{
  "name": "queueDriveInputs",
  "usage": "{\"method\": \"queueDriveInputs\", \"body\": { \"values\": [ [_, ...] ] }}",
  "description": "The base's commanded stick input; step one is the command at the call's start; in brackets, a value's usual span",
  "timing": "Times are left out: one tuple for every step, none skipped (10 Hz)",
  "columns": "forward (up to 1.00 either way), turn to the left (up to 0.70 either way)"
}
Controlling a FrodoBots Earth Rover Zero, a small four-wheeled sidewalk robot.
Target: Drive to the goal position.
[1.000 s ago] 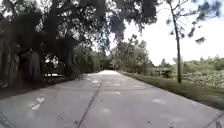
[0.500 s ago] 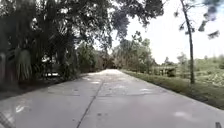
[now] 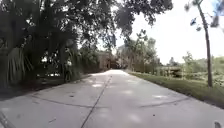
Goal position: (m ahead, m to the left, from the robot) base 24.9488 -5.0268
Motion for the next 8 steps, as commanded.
{"method": "queueDriveInputs", "body": {
  "values": [
    [1.0, 0.0],
    [1.0, 0.0],
    [1.0, 0.0],
    [1.0, 0.0],
    [1.0, 0.0],
    [1.0, 0.0],
    [1.0, 0.0],
    [1.0, 0.0]
  ]
}}
